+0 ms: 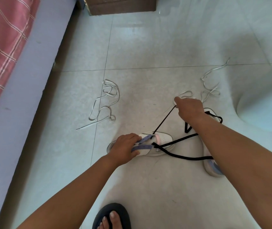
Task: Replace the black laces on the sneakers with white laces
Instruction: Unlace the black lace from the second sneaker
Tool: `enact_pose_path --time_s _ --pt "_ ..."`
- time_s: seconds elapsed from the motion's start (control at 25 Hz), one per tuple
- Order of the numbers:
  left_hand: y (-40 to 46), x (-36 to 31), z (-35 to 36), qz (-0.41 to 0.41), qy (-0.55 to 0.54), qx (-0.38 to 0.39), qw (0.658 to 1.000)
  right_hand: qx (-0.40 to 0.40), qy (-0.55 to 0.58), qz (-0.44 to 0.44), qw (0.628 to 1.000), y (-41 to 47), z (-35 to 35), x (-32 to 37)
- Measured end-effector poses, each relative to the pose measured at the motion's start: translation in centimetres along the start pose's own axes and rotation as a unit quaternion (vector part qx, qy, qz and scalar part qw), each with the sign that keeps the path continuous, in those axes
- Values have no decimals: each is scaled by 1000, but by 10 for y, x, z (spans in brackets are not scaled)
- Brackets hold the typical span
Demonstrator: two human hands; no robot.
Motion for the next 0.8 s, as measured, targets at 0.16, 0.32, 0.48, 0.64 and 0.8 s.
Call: enact_pose_path --time_s 0.16,0.32,0.48,0.64,0.8 --pt "-2 8 2 -2 33 14 999 62 39 -54 996 -15 15 20" --pt "7 -5 2 7 38 7 999 114 36 -224 967 -54 32 88" --pt "12 -19 3 9 46 -24 999 12 -71 -348 935 -61 14 113" --pt "17 -22 0 -9 27 -55 998 -17 -146 -395 907 -61 8 111" --pt "15 -21 6 1 43 -26 999 0 20 -220 975 -40 -5 97"
Point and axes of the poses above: each hand's wrist, its own y-axis towards the middle knuckle, its own z-axis out of the palm, x = y × z, the point moved 7 cm from there along y, towards the middle knuckle, and after that the axes turned 12 degrees about -y, right-handed, at the moved point
